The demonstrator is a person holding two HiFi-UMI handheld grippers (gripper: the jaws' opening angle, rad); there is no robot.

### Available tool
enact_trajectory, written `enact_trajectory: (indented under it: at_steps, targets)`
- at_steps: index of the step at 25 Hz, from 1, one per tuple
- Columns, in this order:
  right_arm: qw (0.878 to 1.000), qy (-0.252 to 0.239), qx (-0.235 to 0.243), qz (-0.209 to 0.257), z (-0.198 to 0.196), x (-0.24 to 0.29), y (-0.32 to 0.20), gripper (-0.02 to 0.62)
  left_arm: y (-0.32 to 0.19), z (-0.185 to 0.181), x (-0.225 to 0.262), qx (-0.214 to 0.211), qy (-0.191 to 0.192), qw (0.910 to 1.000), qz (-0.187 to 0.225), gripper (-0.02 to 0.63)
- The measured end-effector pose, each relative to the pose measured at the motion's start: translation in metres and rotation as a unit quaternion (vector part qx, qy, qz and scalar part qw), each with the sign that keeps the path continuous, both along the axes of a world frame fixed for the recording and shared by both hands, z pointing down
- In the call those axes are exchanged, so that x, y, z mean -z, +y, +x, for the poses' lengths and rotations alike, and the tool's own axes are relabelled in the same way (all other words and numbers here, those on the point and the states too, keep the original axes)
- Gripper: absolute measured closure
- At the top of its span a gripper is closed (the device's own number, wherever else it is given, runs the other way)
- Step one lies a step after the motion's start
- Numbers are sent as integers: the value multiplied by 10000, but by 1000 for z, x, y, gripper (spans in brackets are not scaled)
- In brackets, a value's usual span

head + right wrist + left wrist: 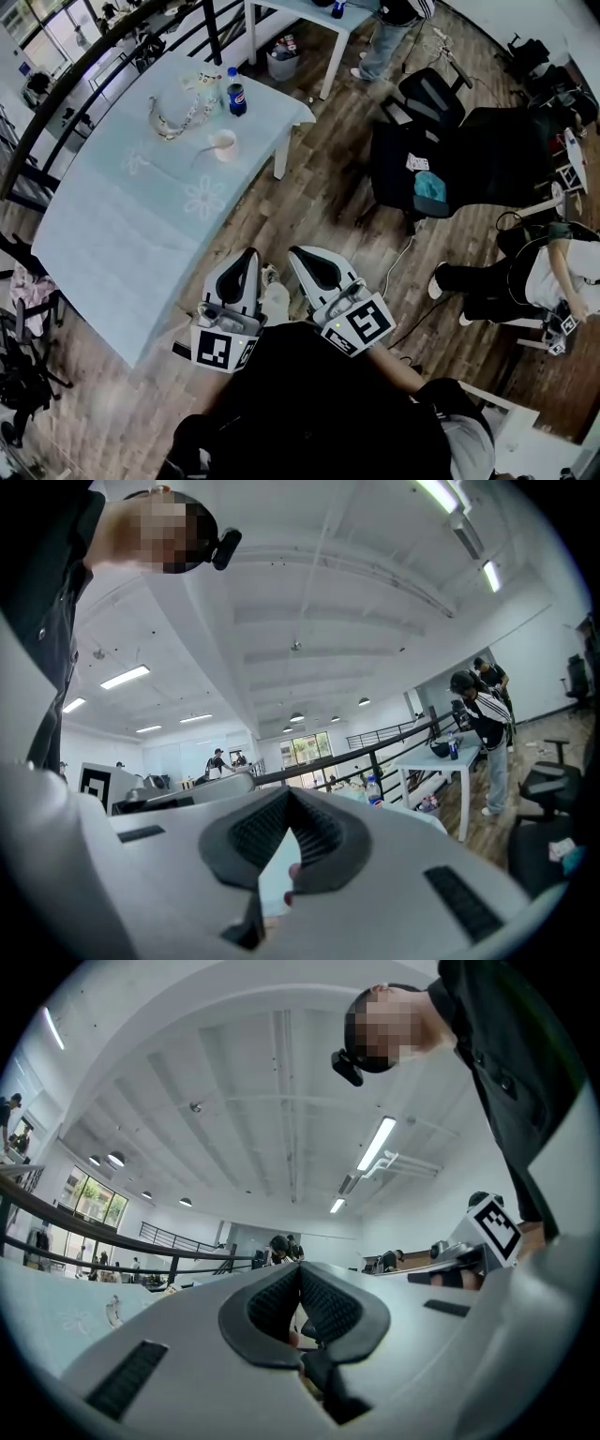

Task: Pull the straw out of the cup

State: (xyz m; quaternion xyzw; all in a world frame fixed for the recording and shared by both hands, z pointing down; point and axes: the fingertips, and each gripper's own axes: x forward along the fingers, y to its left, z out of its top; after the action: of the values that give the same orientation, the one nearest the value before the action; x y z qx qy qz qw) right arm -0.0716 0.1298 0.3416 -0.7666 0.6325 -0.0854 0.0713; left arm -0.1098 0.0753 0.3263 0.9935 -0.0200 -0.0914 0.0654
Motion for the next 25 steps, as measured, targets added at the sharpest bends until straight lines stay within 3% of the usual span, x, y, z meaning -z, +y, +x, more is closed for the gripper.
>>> enact_trajectory:
  at_steps: [14,25]
  targets:
    - [9997,194,139,63,73,6,-76,586,-67,78,-3,-72,101,9999,30,592]
    - [9994,98,338,-4,91,0,-112,586,-94,99,-13,-81,-117,9998,-115,592]
